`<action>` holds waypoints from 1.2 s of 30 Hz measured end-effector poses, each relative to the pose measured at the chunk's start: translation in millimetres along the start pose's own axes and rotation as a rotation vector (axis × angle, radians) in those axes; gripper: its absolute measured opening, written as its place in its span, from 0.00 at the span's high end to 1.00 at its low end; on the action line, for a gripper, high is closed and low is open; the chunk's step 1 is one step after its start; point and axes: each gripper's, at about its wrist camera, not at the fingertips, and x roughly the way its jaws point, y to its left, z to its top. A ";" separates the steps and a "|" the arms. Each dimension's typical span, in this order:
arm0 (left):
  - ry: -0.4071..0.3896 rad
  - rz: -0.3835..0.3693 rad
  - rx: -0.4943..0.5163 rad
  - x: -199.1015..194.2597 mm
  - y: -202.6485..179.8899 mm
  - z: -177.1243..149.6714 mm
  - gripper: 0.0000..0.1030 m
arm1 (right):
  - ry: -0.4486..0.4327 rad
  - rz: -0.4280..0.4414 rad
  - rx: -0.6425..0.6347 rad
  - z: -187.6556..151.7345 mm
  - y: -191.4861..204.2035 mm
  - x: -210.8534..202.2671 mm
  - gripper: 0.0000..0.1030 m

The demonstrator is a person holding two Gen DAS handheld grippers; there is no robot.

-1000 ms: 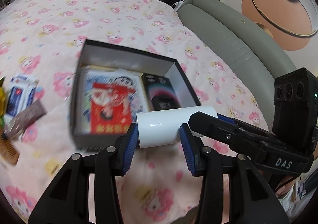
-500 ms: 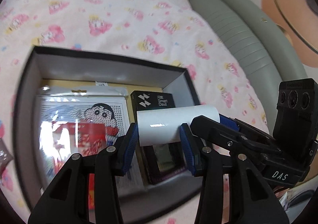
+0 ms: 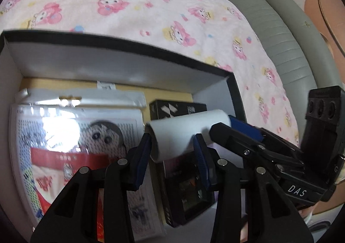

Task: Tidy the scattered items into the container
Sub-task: 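Lower the white roller into the box beside the Smart Devil box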

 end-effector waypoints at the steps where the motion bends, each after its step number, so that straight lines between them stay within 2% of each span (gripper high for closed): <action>1: -0.007 0.000 0.003 -1.4 -0.5 1.9 0.61 | -0.015 -0.019 -0.010 2.4 1.3 -1.4 0.48; 4: -0.029 0.014 0.023 -10.6 -1.2 2.3 0.61 | -0.071 -0.076 -0.054 4.9 7.6 -12.8 0.46; 8: -0.003 0.069 0.102 -21.2 -6.7 -10.3 0.61 | -0.162 -0.169 -0.112 -6.3 16.3 -37.7 0.46; 11: 0.060 0.103 0.181 -23.7 -14.7 -24.7 0.61 | -0.150 -0.200 -0.129 -19.4 18.8 -44.6 0.48; 15: 0.113 0.188 0.264 -6.5 -25.4 -29.9 0.61 | -0.072 -0.193 -0.151 -32.4 19.2 -31.6 0.52; 17: 0.123 0.214 0.282 3.9 -28.2 -24.8 0.73 | -0.042 -0.200 -0.163 -33.5 20.4 -23.1 0.53; 19: 0.122 0.226 0.286 10.1 -28.6 -15.9 0.77 | -0.027 -0.203 -0.172 -31.6 22.2 -16.3 0.53; 21: 0.121 0.238 0.291 16.4 -28.9 -7.0 0.77 | -0.020 -0.213 -0.179 -28.0 23.7 -12.6 0.58; 26: 0.097 0.245 0.259 26.0 -24.3 13.5 0.77 | -0.016 -0.217 -0.169 -10.6 18.4 -6.1 0.58; 31: 0.101 0.206 0.204 34.8 -22.5 25.1 0.77 | -0.026 -0.210 -0.168 -12.3 20.6 -5.7 0.58; 36: 0.137 0.182 0.218 47.7 -26.8 28.9 0.76 | -0.001 -0.185 -0.178 -22.4 23.2 -1.7 0.61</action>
